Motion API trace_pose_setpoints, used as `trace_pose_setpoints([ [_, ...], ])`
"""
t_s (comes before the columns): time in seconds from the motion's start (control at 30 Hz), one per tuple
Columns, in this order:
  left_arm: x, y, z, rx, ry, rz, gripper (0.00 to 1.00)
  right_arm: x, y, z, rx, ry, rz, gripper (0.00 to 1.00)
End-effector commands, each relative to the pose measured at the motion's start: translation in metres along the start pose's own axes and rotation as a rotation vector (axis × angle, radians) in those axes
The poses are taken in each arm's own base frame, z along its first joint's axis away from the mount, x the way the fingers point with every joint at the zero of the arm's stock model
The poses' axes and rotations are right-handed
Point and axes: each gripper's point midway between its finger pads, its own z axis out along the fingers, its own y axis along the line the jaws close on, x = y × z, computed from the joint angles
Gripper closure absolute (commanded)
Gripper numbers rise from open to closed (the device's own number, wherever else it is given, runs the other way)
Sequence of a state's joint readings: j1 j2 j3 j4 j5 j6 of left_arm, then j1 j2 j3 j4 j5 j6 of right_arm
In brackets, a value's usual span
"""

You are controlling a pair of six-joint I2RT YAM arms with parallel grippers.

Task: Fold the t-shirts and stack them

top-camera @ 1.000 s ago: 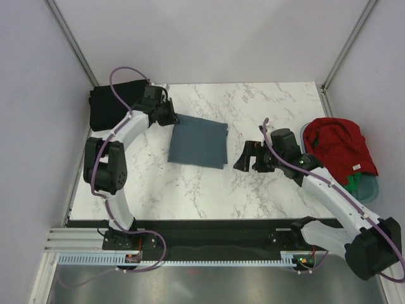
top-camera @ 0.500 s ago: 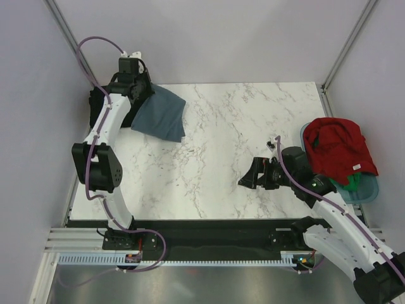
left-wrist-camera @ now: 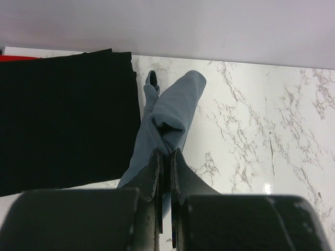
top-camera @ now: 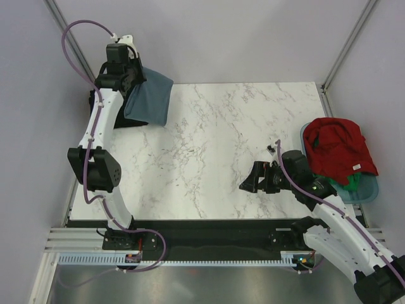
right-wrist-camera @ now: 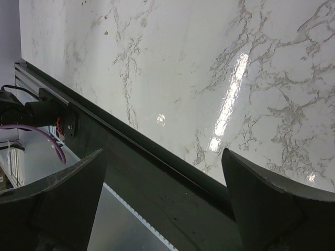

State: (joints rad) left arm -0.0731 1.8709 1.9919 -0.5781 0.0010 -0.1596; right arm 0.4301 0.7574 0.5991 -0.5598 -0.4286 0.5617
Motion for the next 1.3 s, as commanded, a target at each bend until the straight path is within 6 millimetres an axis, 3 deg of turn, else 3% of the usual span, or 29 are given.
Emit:
trace_pose_setpoints([
  [0.0, -0.054, 0.001, -0.036, 0.019, -0.148, 0.066, 0.98, 0.004, -0.001, 0.001, -0.008, 0.011, -0.012, 0.02],
  [0.2, -0.064, 0.004, -0.048, 0.029, -0.173, 0.052, 0.98, 0.005, -0.002, 0.003, -0.009, 0.016, -0.013, 0.02],
  [0.67, -0.108, 0.004, -0.079, 0.017, -0.273, 0.037, 0.98, 0.014, -0.007, 0.008, -0.019, 0.028, 0.001, 0.02],
  [0.93, -0.099, 0.007, -0.069, 0.007, -0.245, 0.041, 0.98, 0.019, -0.012, 0.011, -0.01, 0.038, 0.0, 0.02],
  [1.1, -0.103, 0.014, -0.064, -0.007, -0.253, 0.034, 0.98, 0.022, -0.012, 0.012, -0.016, 0.048, 0.006, 0.02],
  [1.27, -0.09, 0.025, -0.039, -0.028, -0.208, 0.041, 0.98, 0.019, -0.008, 0.008, -0.011, 0.065, -0.006, 0.02],
])
